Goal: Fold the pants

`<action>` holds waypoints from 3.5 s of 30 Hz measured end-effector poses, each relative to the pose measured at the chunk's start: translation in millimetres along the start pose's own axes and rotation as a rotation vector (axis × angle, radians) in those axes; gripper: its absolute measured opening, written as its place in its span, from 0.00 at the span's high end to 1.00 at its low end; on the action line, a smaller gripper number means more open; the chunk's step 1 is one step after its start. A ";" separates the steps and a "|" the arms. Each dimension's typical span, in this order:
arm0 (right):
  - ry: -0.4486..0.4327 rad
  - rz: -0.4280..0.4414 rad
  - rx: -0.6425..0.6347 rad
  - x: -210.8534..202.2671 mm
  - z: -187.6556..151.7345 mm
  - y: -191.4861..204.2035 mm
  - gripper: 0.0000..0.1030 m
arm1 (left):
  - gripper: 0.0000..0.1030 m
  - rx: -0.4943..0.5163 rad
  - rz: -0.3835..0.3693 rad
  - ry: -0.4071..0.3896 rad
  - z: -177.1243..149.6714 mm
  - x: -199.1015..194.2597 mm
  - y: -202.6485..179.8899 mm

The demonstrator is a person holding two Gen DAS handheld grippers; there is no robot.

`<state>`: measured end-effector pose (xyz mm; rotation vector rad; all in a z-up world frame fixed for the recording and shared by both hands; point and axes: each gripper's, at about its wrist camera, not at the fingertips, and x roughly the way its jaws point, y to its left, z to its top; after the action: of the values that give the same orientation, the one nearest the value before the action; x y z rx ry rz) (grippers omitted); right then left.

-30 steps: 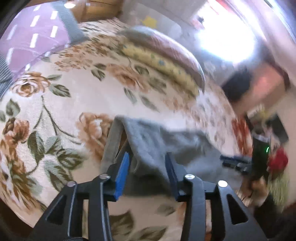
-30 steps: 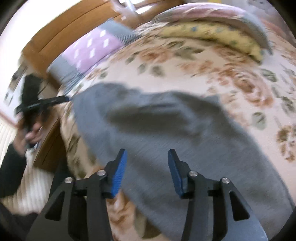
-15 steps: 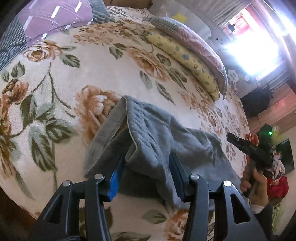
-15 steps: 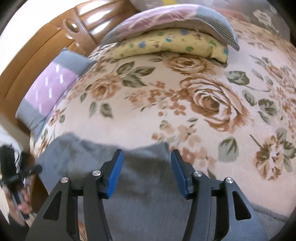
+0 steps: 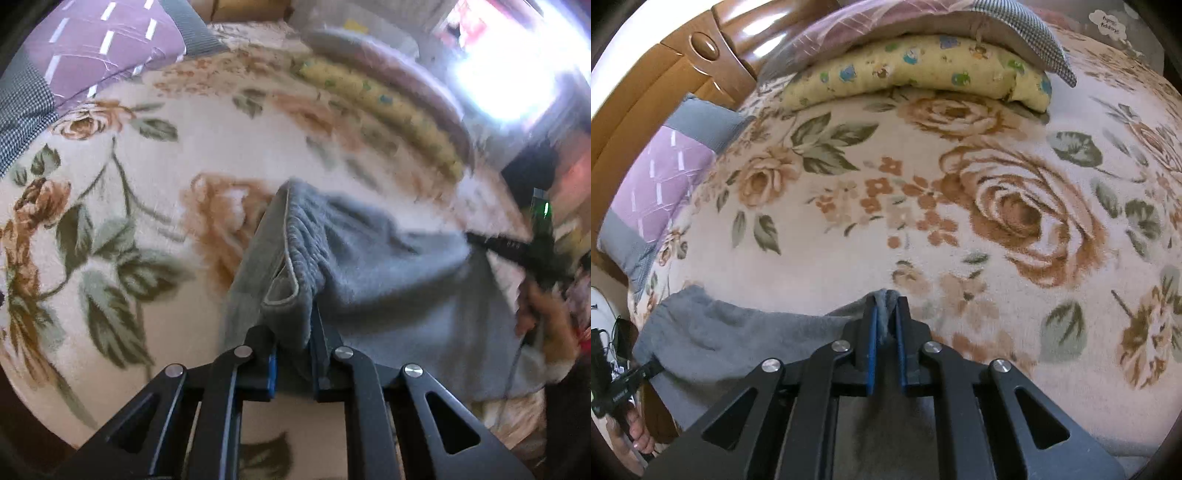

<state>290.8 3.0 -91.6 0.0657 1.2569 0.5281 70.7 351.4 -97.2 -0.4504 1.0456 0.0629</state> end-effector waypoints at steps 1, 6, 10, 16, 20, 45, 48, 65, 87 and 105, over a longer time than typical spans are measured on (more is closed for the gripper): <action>0.039 -0.006 0.002 11.3 -2.0 -1.6 0.86 | 0.89 0.006 0.009 0.030 -7.4 8.9 3.2; 0.077 -0.012 0.054 24.3 -16.2 -12.6 0.70 | 0.84 -0.006 -0.027 -0.004 -18.1 -10.3 14.8; -0.011 0.005 0.106 -12.8 -20.1 -21.8 0.49 | 0.80 0.037 0.007 -0.070 -10.2 -45.3 1.0; -0.084 0.076 0.075 -67.1 -56.3 -13.5 0.49 | 0.80 0.086 0.056 -0.173 -1.2 -86.5 -19.4; -0.104 0.089 0.087 -94.6 -100.0 -19.0 0.49 | 0.80 0.065 0.054 -0.170 -3.2 -90.1 -8.6; -0.360 -0.177 0.758 -281.1 -336.3 -254.9 0.49 | 0.71 0.730 -0.381 0.183 -82.9 45.1 -360.5; -0.379 -0.176 0.807 -286.7 -345.0 -273.8 0.48 | 0.71 0.745 -0.346 0.208 -90.4 57.1 -362.6; -0.468 -0.200 0.880 -292.7 -312.5 -346.8 0.89 | 0.70 0.771 -0.248 0.282 -84.1 105.6 -380.4; -0.559 0.088 1.076 -284.6 -374.0 -380.9 0.49 | 0.63 1.190 -0.496 0.565 -151.4 176.4 -662.9; -0.590 0.109 1.010 -277.3 -362.8 -383.8 0.91 | 0.94 1.269 -0.567 0.643 -174.9 202.0 -677.5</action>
<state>33.0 -534.9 -90.0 1.0644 0.8256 -0.0906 206.8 -363.8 -118.2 0.4513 1.3117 -1.2572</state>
